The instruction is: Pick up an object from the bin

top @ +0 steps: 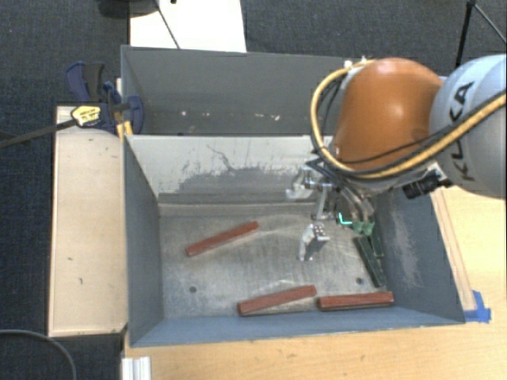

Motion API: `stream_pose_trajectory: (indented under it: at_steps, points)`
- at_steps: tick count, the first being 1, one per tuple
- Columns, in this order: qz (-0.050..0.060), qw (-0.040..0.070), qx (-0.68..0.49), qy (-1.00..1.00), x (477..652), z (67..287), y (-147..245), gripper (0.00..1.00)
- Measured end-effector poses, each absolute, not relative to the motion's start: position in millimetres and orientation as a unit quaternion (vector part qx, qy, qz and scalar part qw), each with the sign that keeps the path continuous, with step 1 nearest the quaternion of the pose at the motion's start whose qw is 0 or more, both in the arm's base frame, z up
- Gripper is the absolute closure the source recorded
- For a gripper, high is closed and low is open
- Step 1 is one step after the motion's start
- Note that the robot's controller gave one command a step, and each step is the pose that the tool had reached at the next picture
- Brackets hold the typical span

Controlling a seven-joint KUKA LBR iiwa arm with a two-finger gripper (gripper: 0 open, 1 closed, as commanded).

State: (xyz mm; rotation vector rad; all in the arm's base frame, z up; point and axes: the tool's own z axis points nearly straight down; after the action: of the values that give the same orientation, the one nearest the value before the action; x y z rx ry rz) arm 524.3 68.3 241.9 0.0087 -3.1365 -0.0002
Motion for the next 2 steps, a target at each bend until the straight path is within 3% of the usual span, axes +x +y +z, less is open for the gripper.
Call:
stream_pose_trajectory:
  at_steps: [1, 2]
  points:
    - [-0.001, -0.001, 0.001, -1.0, 525.8, 246, 68, 0.0]
    - [0.0, -0.003, 0.037, -0.999, 504.7, 161, 54, 0.0]
